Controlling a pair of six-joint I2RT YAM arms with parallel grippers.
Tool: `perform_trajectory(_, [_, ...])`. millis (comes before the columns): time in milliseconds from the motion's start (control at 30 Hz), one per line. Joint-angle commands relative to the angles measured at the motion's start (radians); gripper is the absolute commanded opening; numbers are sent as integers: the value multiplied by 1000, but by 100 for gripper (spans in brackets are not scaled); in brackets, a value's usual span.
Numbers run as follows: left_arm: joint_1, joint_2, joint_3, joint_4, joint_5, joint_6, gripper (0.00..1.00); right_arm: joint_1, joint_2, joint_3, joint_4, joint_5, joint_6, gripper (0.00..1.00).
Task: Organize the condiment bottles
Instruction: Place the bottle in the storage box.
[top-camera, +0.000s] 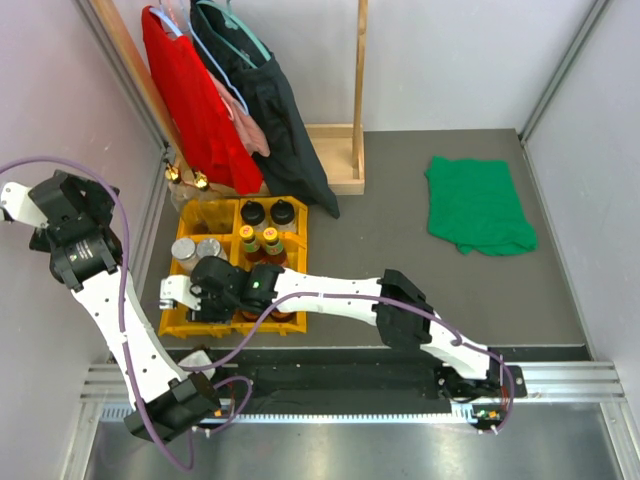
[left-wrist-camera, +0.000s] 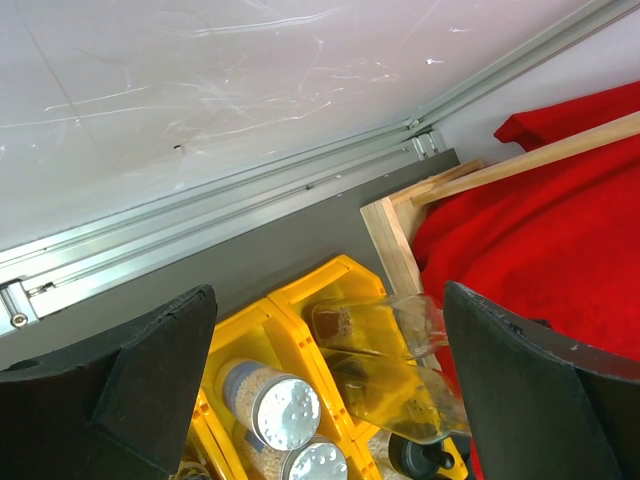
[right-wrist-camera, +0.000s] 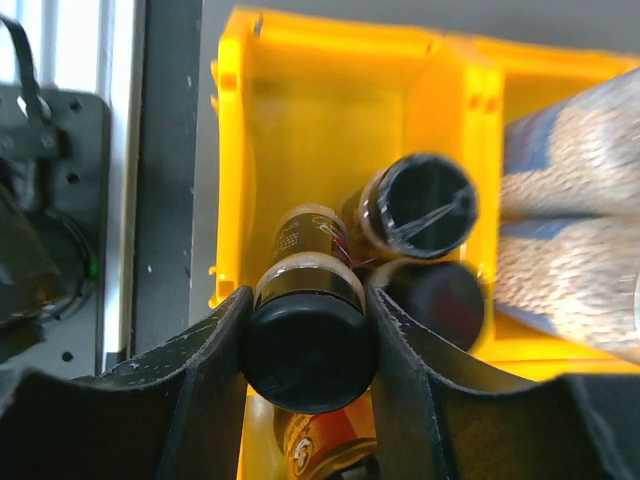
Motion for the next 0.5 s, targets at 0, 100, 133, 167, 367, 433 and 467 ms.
perform_trajectory(0, [9, -15, 18, 18, -13, -12, 99, 19, 18, 82, -5, 19, -24, 0])
perform_trajectory(100, [11, -12, 18, 21, -16, -12, 99, 16, 30, 90, -7, 28, -24, 0])
perform_trajectory(133, [8, -10, 16, 24, -16, -12, 99, 18, 30, 93, -7, 32, -25, 1])
perform_trajectory(167, [9, -9, 16, 24, -14, -12, 99, 19, 36, 95, -7, 33, -24, 3])
perform_trajectory(367, [9, -7, 8, 28, -16, -6, 99, 18, 53, 111, -4, 53, -9, 24])
perform_trajectory(433, [9, -5, 8, 30, -19, -4, 99, 18, 59, 122, -5, 59, -2, 31])
perform_trajectory(467, [9, -5, 8, 30, -20, -3, 99, 18, 61, 124, -7, 61, -1, 36])
